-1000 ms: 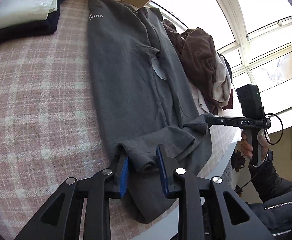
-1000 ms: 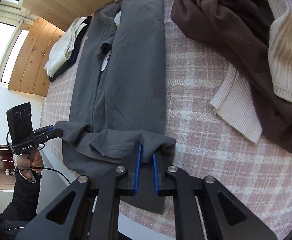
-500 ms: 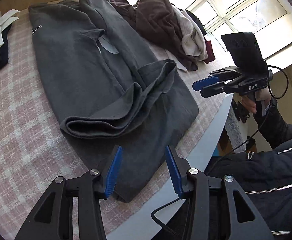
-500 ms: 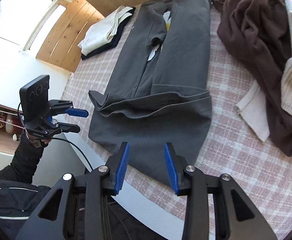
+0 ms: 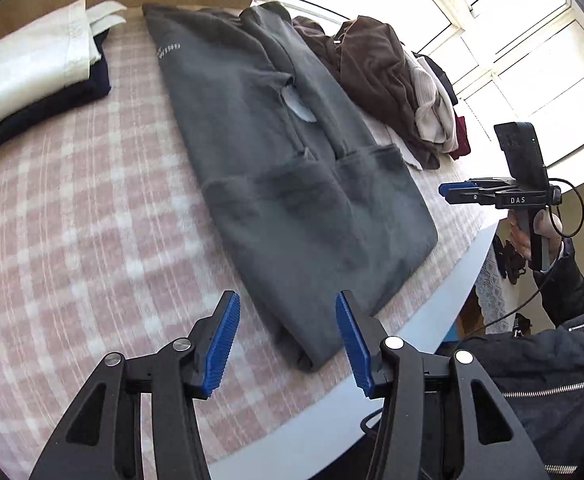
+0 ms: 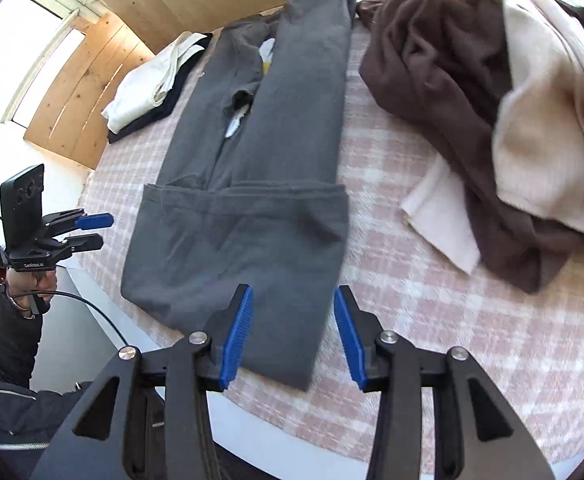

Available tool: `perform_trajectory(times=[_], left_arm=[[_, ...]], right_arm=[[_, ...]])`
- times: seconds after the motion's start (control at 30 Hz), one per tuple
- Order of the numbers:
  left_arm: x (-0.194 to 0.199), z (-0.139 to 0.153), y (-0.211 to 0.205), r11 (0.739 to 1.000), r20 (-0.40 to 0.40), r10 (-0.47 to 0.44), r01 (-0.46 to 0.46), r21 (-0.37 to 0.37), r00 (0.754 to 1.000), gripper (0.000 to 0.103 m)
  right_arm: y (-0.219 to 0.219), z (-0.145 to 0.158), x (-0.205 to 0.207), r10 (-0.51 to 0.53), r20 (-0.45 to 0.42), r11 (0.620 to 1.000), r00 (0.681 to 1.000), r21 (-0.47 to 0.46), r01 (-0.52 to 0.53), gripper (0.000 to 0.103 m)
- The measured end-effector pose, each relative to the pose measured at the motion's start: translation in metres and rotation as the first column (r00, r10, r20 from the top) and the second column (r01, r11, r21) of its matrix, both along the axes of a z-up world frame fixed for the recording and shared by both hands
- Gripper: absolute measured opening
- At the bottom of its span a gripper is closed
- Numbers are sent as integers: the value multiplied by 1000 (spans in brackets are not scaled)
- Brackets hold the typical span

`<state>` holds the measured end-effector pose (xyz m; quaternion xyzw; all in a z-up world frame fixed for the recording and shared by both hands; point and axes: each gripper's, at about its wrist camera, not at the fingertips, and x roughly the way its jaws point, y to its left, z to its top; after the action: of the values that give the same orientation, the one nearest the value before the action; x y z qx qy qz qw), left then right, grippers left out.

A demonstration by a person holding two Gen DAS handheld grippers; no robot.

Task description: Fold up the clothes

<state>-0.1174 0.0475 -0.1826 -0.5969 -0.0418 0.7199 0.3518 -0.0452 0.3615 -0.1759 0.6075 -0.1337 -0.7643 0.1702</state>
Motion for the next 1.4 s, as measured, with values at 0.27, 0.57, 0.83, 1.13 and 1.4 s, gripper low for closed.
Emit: perform_trajectory(times=[0.27, 0.57, 0.83, 1.13, 1.4], left_arm=[[-3, -34, 4, 993, 123, 40, -53, 105, 992, 46], [-14, -28, 11, 996, 70, -10, 4, 91, 998, 10], [-12, -19, 19, 997, 37, -69, 68, 34, 997, 15], [-7, -19, 28, 995, 3, -98, 98, -20, 995, 19], [-11, -3, 35, 987, -54, -155, 153, -41, 986, 5]], right_arm=[[-10, -30, 25, 55, 44, 997, 998, 44, -57, 42], [-28, -36, 30, 143, 27, 985, 989, 97, -145, 42], [-27, -36, 28, 151, 34, 983, 988, 105, -154, 42], [-26, -33, 32, 151, 36, 980, 988, 124, -154, 42], [-27, -29, 35, 169, 10, 976, 986, 140, -168, 42]])
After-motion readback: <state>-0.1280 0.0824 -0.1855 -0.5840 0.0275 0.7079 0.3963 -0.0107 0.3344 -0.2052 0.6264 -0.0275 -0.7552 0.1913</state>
